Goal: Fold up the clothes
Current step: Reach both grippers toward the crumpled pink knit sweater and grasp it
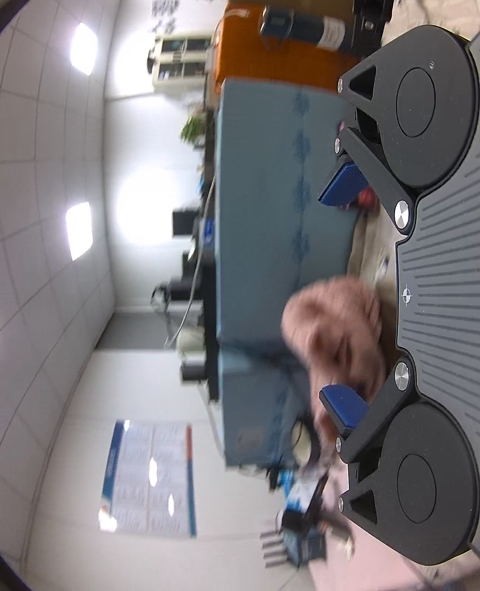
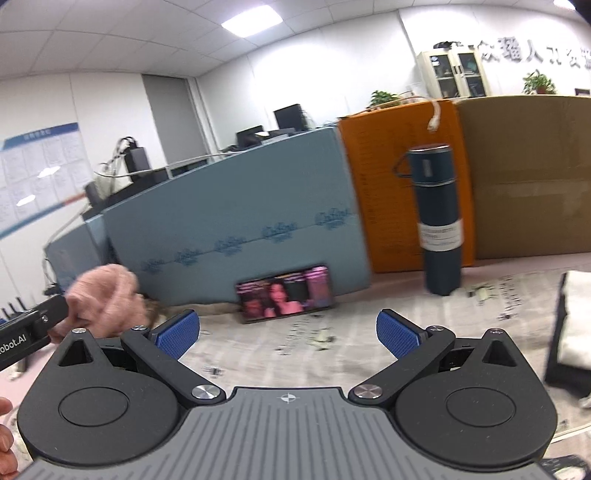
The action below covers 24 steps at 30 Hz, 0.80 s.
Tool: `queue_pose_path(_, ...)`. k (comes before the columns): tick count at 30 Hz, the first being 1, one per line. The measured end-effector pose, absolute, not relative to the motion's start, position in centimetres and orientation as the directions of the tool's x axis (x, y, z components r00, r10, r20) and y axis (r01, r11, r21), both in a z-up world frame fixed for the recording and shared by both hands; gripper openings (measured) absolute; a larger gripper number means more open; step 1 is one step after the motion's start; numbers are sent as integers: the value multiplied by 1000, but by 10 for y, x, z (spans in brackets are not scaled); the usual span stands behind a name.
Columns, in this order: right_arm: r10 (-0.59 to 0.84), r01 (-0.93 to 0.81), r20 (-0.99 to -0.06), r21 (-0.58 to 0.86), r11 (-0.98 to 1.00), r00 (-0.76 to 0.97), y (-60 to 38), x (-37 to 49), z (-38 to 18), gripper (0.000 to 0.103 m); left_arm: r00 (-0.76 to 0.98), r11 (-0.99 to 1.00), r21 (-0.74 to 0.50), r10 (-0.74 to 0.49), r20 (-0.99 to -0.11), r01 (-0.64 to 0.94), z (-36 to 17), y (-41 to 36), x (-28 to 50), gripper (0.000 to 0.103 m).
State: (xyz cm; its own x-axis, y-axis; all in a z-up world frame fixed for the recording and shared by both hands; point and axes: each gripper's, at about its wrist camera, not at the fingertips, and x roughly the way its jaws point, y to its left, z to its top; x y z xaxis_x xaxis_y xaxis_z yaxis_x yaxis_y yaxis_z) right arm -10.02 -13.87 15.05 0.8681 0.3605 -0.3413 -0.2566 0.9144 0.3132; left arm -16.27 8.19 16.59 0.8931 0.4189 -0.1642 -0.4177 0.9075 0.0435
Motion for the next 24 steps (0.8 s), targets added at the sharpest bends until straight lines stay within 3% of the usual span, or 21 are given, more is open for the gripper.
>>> queue_pose_path(8,426,-335,-310,307,891,850,-77,-94,173,103,862,867,-42,486,-141,-496,178,155,-172,103)
queue_pose_path(15,448,-374,-282,279,884,848,3,-68,192,103,864,867,-22,492,-108,-497,190,239,-155,103)
queue_pose_path(19,469,-406,-269,258,877,841,52,-51,202,103,866,870,-43,483,-134,-492,193,290,-138,103)
queue_pose_path(24,503,-449,-323,231,863,802,105,-23,200,103,864,866,-116,457,-212,-487,183,340,-120,103)
